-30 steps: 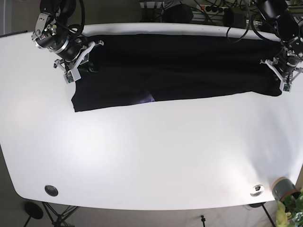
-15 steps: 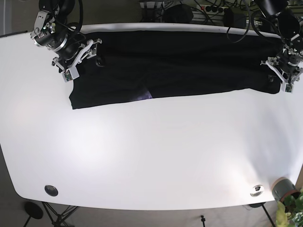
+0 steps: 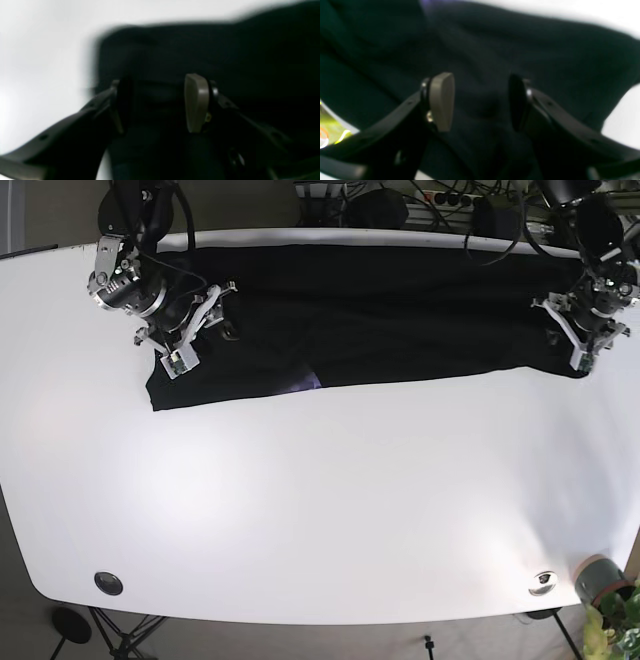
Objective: Fold the T-shirt properly
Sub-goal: 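Lay the folded hem down along the collar edge with both grippers, then release the left gripper and regrasp the folded shirt's end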
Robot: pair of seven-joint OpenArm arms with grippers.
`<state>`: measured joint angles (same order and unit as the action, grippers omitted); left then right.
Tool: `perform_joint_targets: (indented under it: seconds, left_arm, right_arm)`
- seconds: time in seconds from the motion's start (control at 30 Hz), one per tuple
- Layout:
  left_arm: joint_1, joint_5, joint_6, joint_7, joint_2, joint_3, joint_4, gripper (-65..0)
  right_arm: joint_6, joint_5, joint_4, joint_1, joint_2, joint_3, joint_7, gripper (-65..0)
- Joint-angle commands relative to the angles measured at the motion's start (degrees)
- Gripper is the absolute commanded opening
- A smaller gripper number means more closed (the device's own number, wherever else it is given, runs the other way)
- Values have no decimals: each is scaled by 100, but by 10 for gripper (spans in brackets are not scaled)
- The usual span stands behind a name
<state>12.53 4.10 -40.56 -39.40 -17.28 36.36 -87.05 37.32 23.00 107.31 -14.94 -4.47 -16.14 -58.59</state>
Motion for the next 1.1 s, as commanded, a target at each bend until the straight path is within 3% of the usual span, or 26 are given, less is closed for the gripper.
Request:
perform_joint_targets:
  seconds: [0.0, 0.23, 0.37, 0.57, 0.8, 0.97, 1.07]
  left_arm:
    - [34, -150, 56, 85, -158, 166, 190, -351]
    - [34, -168, 56, 190, -193, 237, 841, -351]
    - [-264, -194, 56, 516, -193, -10, 1289, -351]
    - [-810, -194, 56, 586, -307, -449, 1843, -351]
    - [-1662, -186, 56, 595, -316, -915, 2423, -351]
    - [-1785, -177, 56, 542, -325, -924, 2063, -346]
    - [-1829, -168, 56, 181, -386, -915, 1702, -344]
  right_arm:
    - [0, -151, -150, 39, 100, -52, 202, -344]
    - [0, -696, -1003, 48, 161, -96, 782, -342]
    - [0, -740, -1328, 206, 135, -96, 1072, -342]
    - [0, -740, -1663, 575, 117, -105, 1204, -342]
    - [0, -731, -2208, 1182, -129, -105, 1362, -344]
    - [0, -714, -2093, 1305, -129, -105, 1248, -344]
    - [0, -705, -2049, 1349, -129, -105, 1230, -344]
